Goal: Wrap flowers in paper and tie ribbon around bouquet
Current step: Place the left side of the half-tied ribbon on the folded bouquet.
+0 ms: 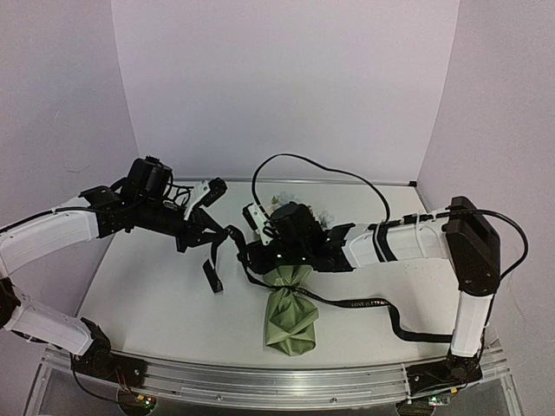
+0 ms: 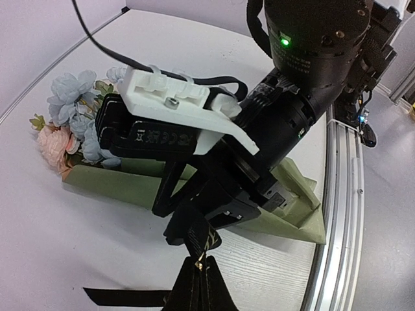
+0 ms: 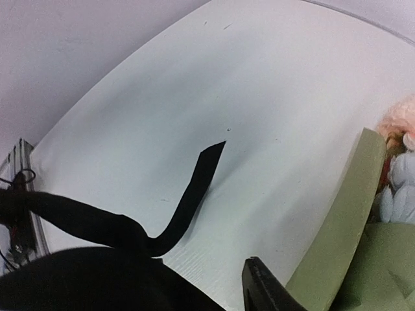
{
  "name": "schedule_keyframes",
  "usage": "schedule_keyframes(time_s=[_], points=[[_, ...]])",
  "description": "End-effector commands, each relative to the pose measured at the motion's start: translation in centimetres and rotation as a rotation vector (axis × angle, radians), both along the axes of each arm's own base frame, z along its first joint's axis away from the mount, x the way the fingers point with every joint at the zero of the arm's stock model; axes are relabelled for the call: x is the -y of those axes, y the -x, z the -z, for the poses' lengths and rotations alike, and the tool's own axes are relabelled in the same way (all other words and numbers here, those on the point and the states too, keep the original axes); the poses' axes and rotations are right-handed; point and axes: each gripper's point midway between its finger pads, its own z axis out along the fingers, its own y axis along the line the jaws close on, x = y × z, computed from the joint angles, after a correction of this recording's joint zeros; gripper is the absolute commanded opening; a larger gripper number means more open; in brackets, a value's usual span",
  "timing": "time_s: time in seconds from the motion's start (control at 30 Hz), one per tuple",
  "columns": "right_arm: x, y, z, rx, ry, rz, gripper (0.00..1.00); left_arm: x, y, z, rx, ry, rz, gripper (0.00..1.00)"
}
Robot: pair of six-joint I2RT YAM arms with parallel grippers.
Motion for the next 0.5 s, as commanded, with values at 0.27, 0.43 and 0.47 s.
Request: schedule_keyframes(time_s=[0.27,0.43,0.47], points=[[5.9,2.2,-1.8,0.058,0.019,0.074,0.0,0.8,-0.7,3.1,-0.006,-0.052,-0.029,0.01],[9.6,4.1,-0.1,0.048,0.08,0.094,0.0,3.6,-0.6,4.4,0.011,-0.078,0.013,0.01],[10.4,4.3,0.4,0.047,0.093,0.104,0.0,4.2,-0.5,4.7,0.015,-0.082,0.024,0.01]])
